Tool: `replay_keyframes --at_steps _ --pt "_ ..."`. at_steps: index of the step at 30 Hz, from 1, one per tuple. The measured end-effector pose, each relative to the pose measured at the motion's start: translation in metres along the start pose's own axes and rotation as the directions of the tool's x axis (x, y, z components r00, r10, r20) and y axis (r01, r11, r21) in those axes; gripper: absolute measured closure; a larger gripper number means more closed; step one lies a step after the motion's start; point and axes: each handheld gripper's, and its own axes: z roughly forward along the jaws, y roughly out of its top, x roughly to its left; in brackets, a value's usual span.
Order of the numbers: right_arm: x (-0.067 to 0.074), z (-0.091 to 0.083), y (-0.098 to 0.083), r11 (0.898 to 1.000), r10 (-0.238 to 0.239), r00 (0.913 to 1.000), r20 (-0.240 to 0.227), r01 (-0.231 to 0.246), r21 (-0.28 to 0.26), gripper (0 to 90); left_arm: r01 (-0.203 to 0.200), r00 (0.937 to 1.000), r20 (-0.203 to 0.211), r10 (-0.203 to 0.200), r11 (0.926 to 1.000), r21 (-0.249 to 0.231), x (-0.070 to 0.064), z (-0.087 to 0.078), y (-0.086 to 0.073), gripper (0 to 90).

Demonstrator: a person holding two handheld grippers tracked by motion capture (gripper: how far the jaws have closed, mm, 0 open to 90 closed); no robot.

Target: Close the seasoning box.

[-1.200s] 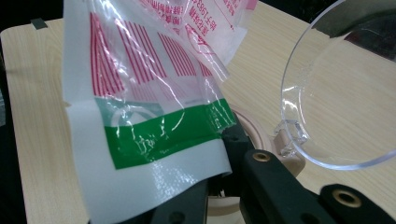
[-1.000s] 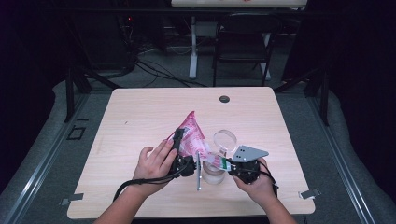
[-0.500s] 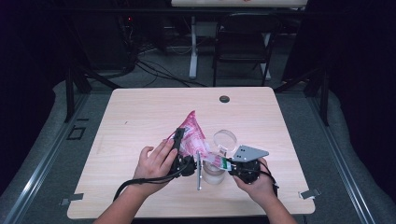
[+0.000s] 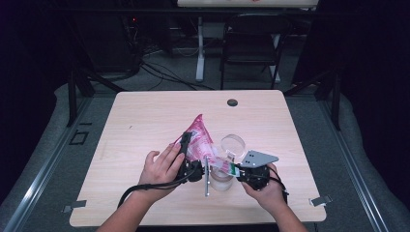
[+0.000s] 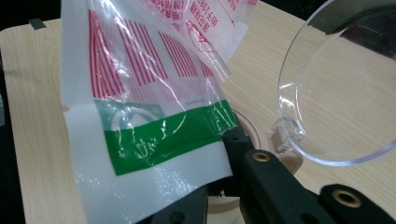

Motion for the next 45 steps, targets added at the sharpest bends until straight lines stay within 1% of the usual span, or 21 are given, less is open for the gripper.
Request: replay_keyframes --at_steps 3,36,38,39,45 --pt "-0.0006 -0.0004 0.0001 1.0 0.001 1.0 0.003 -0.001 -0.003 90.0 0.002 1.0 -0.004 -0.002 1.0 -0.007 -0.0001 -0.0001 0.0003 59.3" --pt "-0.003 -0.0006 -0.0009 1.0 -0.001 0.9999 0.012 0.001 0.005 90.0 0.005 1.0 -0.002 -0.005 0.9999 -0.009 0.001 -0.0005 0.0031 59.4" --pt "-0.003 -0.0007 -0.0009 1.0 -0.002 0.9999 0.012 0.001 0.007 90.0 0.011 0.9999 -0.001 -0.011 0.9999 -0.013 0.0004 -0.0005 0.003 59.4" --pt "-0.0032 -0.0011 -0.0008 1.0 -0.003 0.9999 0.015 0.003 0.008 90.0 0.003 1.0 -0.004 -0.003 0.9999 -0.011 0.0011 -0.0009 0.0035 59.4" --pt "-0.0039 -0.0012 -0.0011 1.0 0.0 0.9999 0.013 0.0 0.006 90.0 0.005 1.0 -0.005 -0.005 0.9999 -0.012 0.0017 -0.0014 0.0044 59.4"
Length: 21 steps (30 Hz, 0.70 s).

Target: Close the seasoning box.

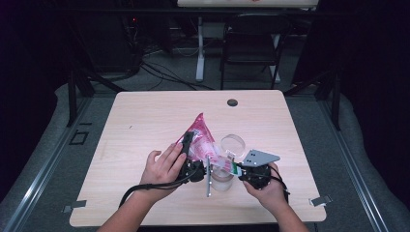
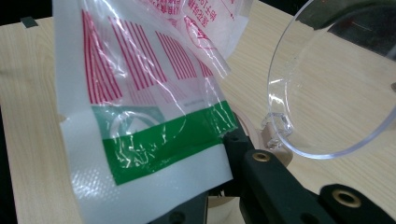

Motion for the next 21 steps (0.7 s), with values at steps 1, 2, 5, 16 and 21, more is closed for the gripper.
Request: replay_keyframes --at_steps 1,2,5,16,21 --pt "0.0 0.0001 -0.0001 1.0 0.0 1.0 0.0 0.0 0.0 90.0 0.006 1.0 0.004 -0.006 1.0 0.001 -0.0004 0.0 -0.0001 59.4" --pt "0.0001 0.0003 -0.0001 1.0 0.0 1.0 0.0 0.0 0.0 90.0 0.0 1.0 -0.001 0.0 1.0 -0.001 0.0 -0.0001 0.0001 59.4" --pt "0.0005 0.001 -0.0006 1.0 0.0 1.0 0.001 0.0 0.005 90.0 0.0 1.0 0.001 0.0 1.0 -0.001 -0.0002 -0.0002 0.0002 59.4" --pt "0.0001 0.0016 -0.0012 1.0 0.005 1.0 0.001 -0.005 0.007 90.0 0.0 1.0 -0.003 0.0 1.0 -0.008 -0.0005 -0.0002 0.0008 59.4" --pt "0.0004 0.0018 -0.0014 1.0 0.0 1.0 0.001 0.0 0.012 90.0 0.0 1.0 -0.001 0.0 1.0 -0.003 -0.0008 -0.0007 0.0008 59.3"
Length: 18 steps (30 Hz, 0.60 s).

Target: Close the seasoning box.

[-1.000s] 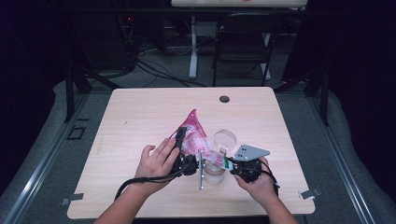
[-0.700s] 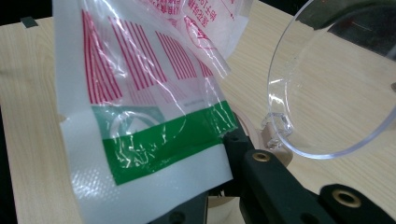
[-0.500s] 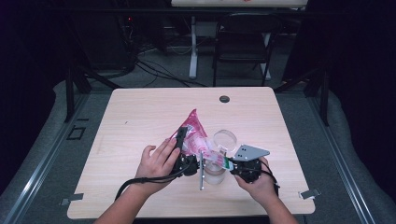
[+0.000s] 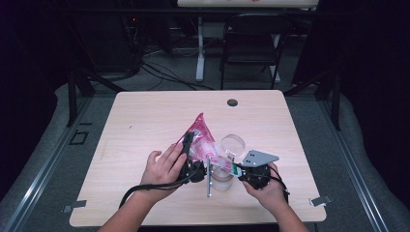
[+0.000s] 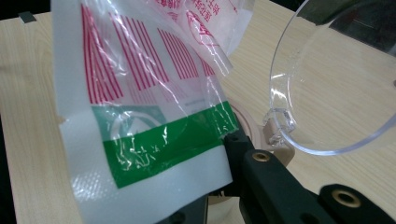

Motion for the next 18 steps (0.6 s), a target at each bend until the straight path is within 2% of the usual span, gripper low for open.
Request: replay_keyframes --at_steps 18 --pt "-0.0003 0.0002 -0.0003 1.0 0.003 1.0 0.001 -0.003 0.002 90.0 -0.002 1.0 0.0 0.002 1.0 0.0 0.001 -0.0004 0.0012 59.5"
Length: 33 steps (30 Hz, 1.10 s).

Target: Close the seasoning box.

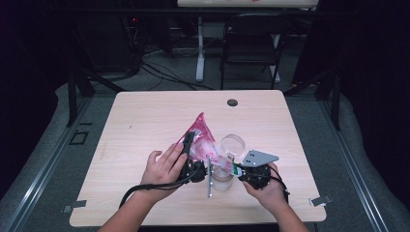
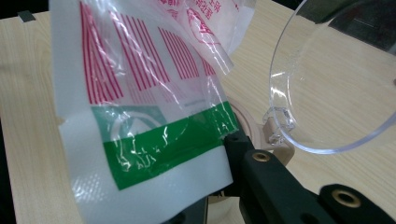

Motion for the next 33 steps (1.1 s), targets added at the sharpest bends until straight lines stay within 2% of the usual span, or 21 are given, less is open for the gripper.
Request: replay_keyframes --at_steps 22,33 --pt "-0.0007 0.0003 -0.0007 1.0 0.0 1.0 -0.001 0.0 0.008 90.0 0.0 1.0 0.006 0.0 1.0 -0.002 0.0007 -0.0004 0.002 59.4" --pt "-0.002 0.0003 -0.0014 1.0 0.004 1.0 0.005 -0.005 0.012 90.0 -0.009 0.9999 -0.005 0.009 0.9999 -0.005 0.0016 -0.0005 0.0056 59.4"
